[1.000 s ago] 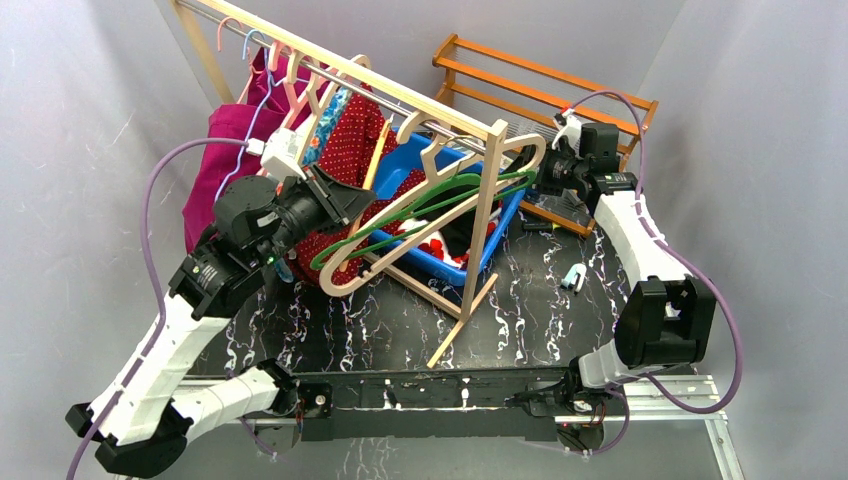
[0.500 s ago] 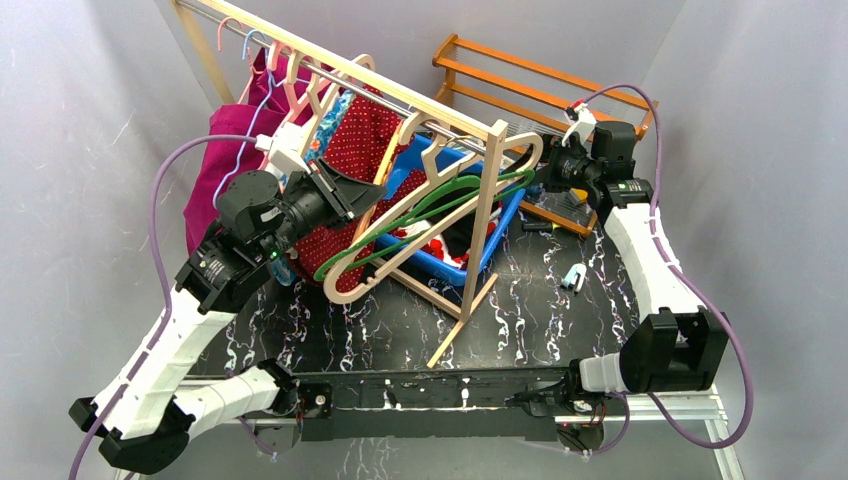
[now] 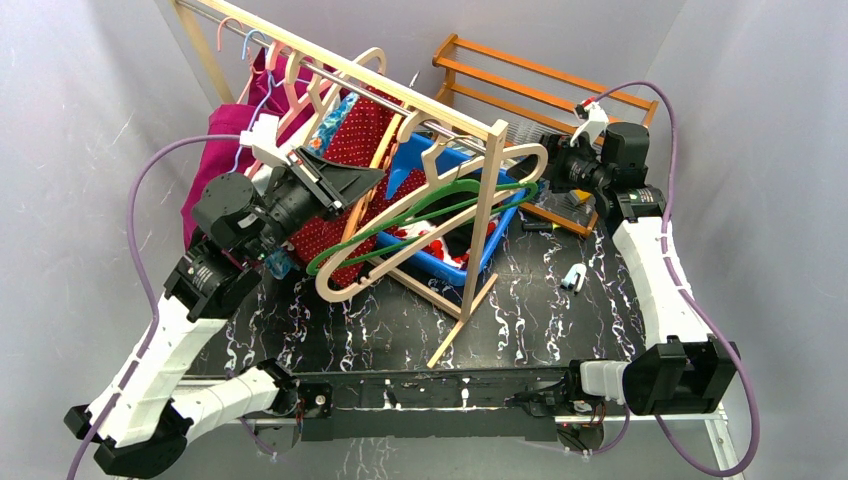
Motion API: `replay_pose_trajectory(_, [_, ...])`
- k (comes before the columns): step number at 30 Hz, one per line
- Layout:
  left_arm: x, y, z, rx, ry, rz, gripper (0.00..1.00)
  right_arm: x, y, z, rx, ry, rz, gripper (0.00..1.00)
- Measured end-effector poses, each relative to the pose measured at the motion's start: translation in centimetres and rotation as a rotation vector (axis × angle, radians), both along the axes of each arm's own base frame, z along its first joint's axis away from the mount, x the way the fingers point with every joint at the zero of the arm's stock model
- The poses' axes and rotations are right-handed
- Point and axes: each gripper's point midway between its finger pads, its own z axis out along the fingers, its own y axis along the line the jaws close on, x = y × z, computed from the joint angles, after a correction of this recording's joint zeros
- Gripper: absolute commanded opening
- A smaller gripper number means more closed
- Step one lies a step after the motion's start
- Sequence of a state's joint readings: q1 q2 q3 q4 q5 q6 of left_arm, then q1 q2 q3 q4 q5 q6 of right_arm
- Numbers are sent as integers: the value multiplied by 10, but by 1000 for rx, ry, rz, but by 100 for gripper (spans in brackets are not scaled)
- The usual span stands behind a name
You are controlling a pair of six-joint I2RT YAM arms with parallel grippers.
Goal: Remove the skirt from the hanger
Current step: Place the hanger at the clothesline.
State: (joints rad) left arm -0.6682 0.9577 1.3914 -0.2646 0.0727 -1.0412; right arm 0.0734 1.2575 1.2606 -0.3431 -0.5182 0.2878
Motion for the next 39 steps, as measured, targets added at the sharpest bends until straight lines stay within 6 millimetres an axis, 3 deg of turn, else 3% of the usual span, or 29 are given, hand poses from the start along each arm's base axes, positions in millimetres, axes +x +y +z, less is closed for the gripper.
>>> replay_pose_trajectory(9, [-19,1,4,-125,-21,-62,0,-5,-2,0,-7,6,-6,98])
replay_pose_trajectory(25, [-61,13,33,-291,-113,-177,0,-21,-5,13,-13,-17,-18,98])
replay_pose_trajectory(39, [-80,17,1,-280,-102,-229,0,-27,-8,8,-29,10,-33,98])
